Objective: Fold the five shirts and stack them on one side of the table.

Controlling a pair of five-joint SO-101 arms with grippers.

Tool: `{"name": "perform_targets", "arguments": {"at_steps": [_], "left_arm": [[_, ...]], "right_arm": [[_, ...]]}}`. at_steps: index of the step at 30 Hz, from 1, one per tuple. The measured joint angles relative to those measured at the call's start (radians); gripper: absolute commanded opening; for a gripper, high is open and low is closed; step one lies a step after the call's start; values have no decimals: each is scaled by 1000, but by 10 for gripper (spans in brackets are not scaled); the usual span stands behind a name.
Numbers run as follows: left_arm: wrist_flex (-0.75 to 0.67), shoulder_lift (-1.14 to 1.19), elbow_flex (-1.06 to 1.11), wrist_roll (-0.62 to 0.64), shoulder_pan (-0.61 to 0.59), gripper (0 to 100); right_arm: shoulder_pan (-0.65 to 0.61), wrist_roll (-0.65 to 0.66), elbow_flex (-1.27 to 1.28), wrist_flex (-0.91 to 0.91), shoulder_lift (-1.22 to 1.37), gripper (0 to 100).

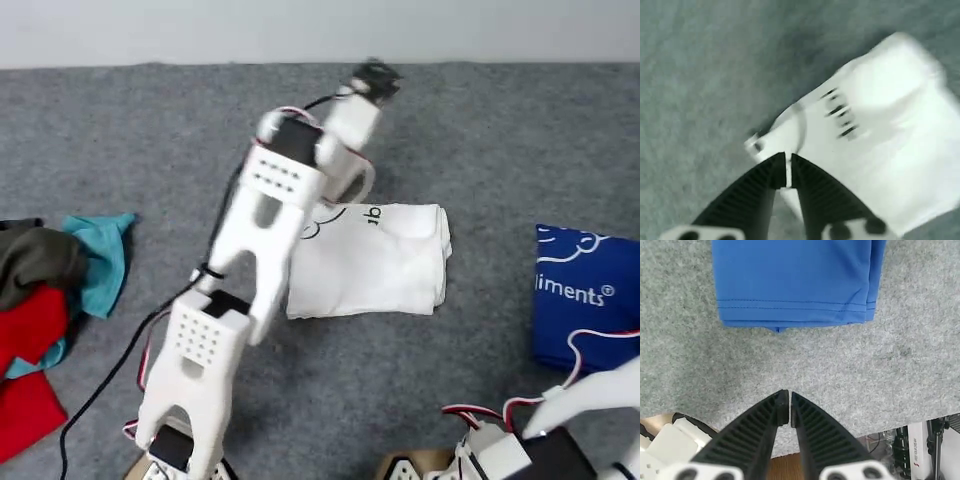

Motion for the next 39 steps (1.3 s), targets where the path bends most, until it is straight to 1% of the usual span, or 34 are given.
{"name": "perform_targets", "arguments": {"at_steps": [4,8,12,19,21,23,25,30,32,39], "left_arm": [[0,0,147,-55,-14,18],[0,0,249,-89,26,18],[0,-14,292,-95,150,18],[-2,-135,325,-100,454,18],[-2,-137,348,-100,502,18],[-2,-137,358,-101,500,18],[-2,-141,358,-101,470,18],[-2,-196,358,-101,331,18],[-2,-218,358,-98,295,18],[0,-226,350,-101,259,17]], "right_arm": [[0,0,0,0,0,19],[0,0,0,0,0,19],[0,0,0,0,0,19],[0,0,0,0,0,19],[0,0,0,0,0,19],[0,0,0,0,0,19],[0,0,0,0,0,19],[0,0,0,0,0,19],[0,0,0,0,0,19],[-5,0,0,0,0,19]]}}
